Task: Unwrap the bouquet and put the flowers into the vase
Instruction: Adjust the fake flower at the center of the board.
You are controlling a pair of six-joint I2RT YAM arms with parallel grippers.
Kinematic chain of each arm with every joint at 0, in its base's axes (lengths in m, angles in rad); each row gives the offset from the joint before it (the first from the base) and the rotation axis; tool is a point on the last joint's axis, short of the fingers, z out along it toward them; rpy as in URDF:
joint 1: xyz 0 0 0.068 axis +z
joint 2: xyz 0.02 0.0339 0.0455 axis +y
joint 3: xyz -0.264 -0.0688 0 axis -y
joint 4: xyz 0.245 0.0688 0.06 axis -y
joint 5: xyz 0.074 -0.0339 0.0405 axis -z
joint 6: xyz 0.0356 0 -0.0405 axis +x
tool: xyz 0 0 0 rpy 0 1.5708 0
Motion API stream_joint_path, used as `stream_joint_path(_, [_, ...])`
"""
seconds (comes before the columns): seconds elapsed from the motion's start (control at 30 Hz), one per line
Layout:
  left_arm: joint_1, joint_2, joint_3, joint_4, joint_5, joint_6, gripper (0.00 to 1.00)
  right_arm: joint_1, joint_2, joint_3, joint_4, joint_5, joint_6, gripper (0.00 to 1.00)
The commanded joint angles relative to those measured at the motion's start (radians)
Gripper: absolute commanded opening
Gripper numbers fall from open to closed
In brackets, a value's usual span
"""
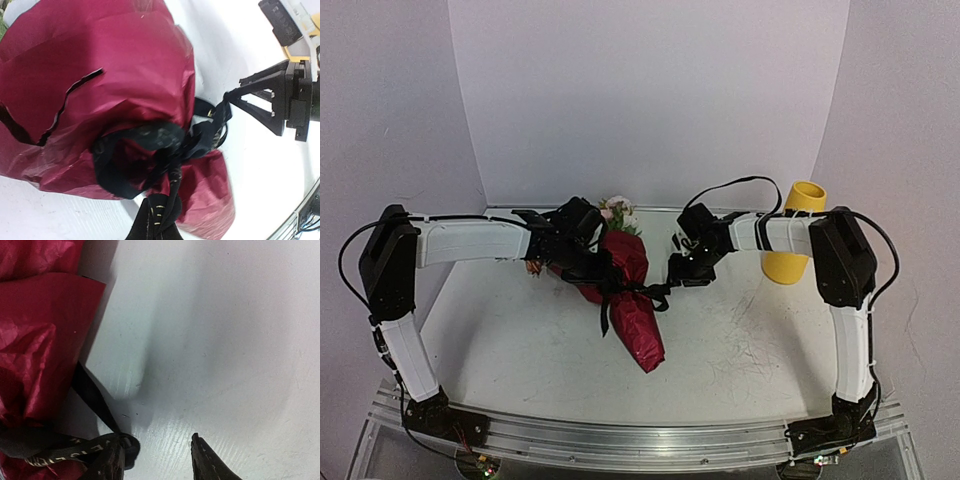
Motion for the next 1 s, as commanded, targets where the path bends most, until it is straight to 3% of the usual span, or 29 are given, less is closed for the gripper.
stream_joint_path(0.0, [-0.003, -0.046, 0.042, -0.02, -0.012, 0.0, 0.0, -0.007, -0.083, -0.075, -0.049, 0.013, -0.05, 0.54])
stream_joint_path(0.27, [-0.003, -0.068, 0.045, -0.033, -0.015, 0.002, 0.0, -0.004, -0.086, -0.099, -0.015, -0.099, -0.063, 0.55])
stream_joint_path(0.5, [-0.003, -0.073, 0.071, -0.044, -0.051, 0.006, 0.0, 0.036, -0.117, -0.149, 0.057, -0.18, -0.038, 0.7])
stream_joint_path(0.97, [-0.003, -0.068, 0.084, -0.049, -0.06, -0.004, 0.0, 0.068, -0.046, -0.104, 0.045, -0.152, -0.006, 0.68])
